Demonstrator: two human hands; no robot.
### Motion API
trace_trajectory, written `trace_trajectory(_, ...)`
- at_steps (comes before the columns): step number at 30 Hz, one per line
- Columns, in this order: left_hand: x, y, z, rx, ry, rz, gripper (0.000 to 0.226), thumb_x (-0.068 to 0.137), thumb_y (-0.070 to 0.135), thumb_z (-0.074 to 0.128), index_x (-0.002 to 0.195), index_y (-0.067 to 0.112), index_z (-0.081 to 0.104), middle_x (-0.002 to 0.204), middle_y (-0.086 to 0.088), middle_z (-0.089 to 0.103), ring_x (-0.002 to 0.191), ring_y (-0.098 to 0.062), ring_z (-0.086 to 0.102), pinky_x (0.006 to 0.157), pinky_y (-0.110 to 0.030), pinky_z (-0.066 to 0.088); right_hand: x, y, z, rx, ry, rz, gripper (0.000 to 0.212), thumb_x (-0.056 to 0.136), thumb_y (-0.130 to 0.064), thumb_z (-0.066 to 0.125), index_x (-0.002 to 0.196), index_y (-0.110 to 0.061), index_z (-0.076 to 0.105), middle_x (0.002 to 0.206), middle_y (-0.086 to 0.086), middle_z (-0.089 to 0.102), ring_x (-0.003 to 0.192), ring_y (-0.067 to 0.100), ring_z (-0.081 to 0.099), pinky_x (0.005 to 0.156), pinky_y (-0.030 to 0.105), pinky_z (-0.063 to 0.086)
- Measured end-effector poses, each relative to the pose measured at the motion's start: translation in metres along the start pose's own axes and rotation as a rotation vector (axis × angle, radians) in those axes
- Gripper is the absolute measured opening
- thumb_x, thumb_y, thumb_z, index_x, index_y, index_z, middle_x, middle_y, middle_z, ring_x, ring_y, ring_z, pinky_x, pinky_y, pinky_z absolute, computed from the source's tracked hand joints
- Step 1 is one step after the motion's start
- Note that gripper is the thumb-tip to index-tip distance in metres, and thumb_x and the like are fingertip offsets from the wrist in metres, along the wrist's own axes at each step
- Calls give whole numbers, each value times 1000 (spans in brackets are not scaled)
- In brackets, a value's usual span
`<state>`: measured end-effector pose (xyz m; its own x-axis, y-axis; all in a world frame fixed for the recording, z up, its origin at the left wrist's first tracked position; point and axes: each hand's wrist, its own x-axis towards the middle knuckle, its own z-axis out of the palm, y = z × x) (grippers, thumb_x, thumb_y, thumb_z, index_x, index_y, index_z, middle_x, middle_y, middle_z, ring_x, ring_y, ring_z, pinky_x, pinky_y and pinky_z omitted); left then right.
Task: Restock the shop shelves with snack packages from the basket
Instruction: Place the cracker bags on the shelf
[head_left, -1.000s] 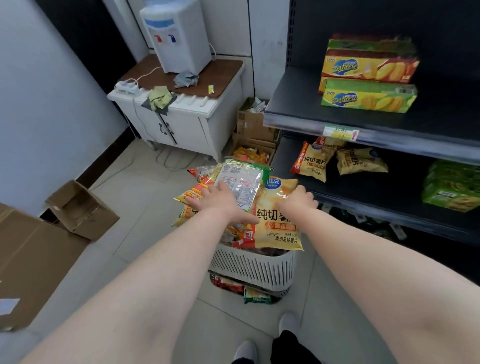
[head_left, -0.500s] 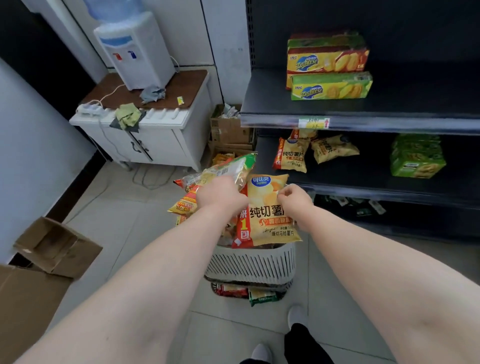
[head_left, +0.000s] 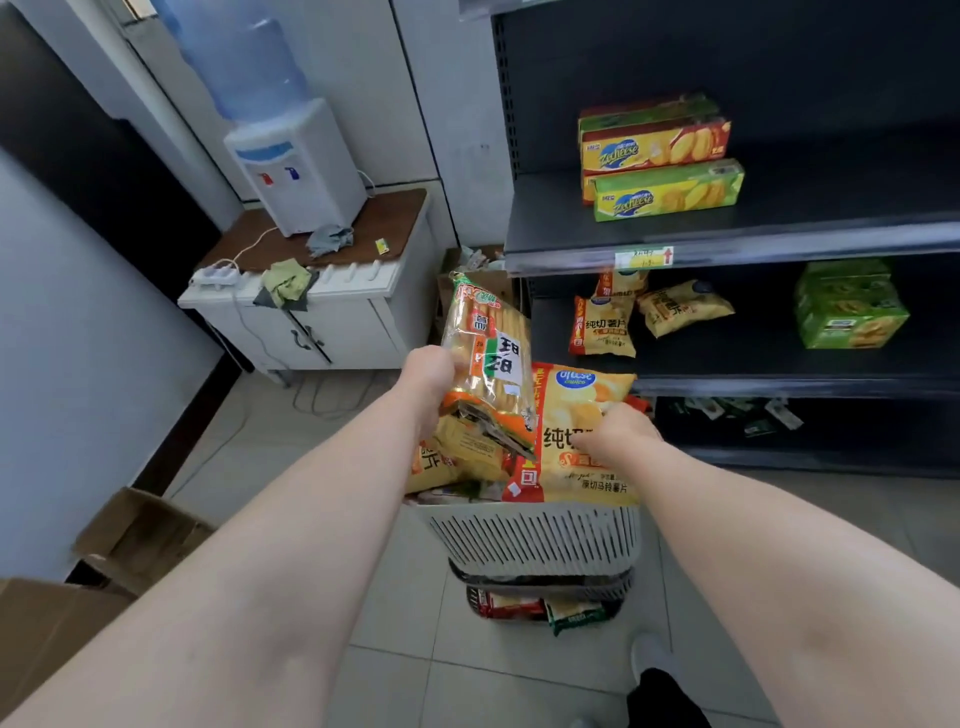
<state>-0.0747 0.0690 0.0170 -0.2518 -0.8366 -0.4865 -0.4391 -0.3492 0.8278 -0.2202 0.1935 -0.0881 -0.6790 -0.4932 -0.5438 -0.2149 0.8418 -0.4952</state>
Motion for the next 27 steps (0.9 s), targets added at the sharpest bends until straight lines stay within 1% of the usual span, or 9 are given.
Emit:
trace_trajectory(2, -1, -4, 3, -18, -58, -6, 13, 94, 3, 51, 95, 9, 63, 108, -18, 72, 102, -36, 69, 94, -52, 54, -8, 4, -12, 62, 17, -10, 38, 79, -44, 76, 96, -17, 55, 104, 4, 63, 101, 29, 62, 94, 45, 49)
trace_trajectory(4, -1, -3, 10, -55, -107, 20, 16, 97, 0, 49, 98, 10, 61, 110, -17, 71, 104, -36, 68, 94, -51, 54, -11, 12, -26, 186, 51, 4, 49, 80, -42, 76, 111, -12, 54, 110, 7, 63, 101, 28, 62, 88, 41, 53)
trace_trajectory(6, -2, 2, 23, -102, -150, 61, 19, 97, -4, 47, 99, 8, 61, 107, -18, 70, 99, -36, 68, 89, -49, 55, -13, 24, -43, 392, 70, 35, 45, 78, -39, 79, 106, -13, 54, 108, 8, 65, 97, 27, 65, 88, 43, 55)
trace_trajectory(9, -8, 12, 55, -95, -247, 103, 28, 96, -8, 45, 117, 3, 60, 108, -19, 70, 97, -36, 69, 86, -49, 57, -16, 52, -75, 612, 97, 73, 39, 77, -34, 81, 100, -19, 53, 104, 8, 68, 92, 27, 68, 87, 47, 56)
trace_trajectory(13, -25, 28, 114, 10, -397, 140, 29, 94, -7, 47, 119, 5, 56, 100, -16, 71, 84, -30, 71, 78, -46, 59, -28, 98, -113, 597, 225, 141, 47, 79, -36, 78, 115, -17, 55, 113, 9, 66, 100, 28, 65, 89, 48, 55)
trace_trajectory(17, -47, 36, 183, 147, -541, 229, 34, 91, -3, 53, 121, 12, 56, 108, -14, 71, 103, -36, 68, 95, -55, 52, -51, 154, -142, 508, 394, 329, 73, 83, -39, 73, 142, -19, 34, 139, 15, 42, 123, 35, 48, 102, 51, 44)
trace_trajectory(19, -69, 40, 220, 231, -614, 284, 30, 94, -1, 53, 115, 19, 56, 106, -10, 69, 102, -33, 68, 95, -51, 53, -63, 190, -155, 598, 438, 384, 71, 87, -35, 70, 143, -17, 30, 139, 14, 44, 123, 35, 49, 101, 48, 44)
trace_trajectory(23, -119, 40, 295, 361, -770, 365, 31, 97, 2, 51, 124, 17, 58, 102, -6, 69, 90, -25, 70, 84, -43, 58, -98, 268, -181, 692, 609, 518, 65, 88, -33, 67, 140, -18, 31, 131, 11, 54, 121, 36, 50, 100, 48, 45)
trace_trajectory(27, -180, 34, 365, 483, -855, 441, 26, 96, 11, 57, 120, 22, 59, 102, -3, 68, 86, -19, 69, 77, -36, 57, -134, 343, -208, 593, 715, 661, 63, 88, -30, 66, 139, -22, 30, 130, 10, 53, 126, 35, 43, 103, 53, 41)
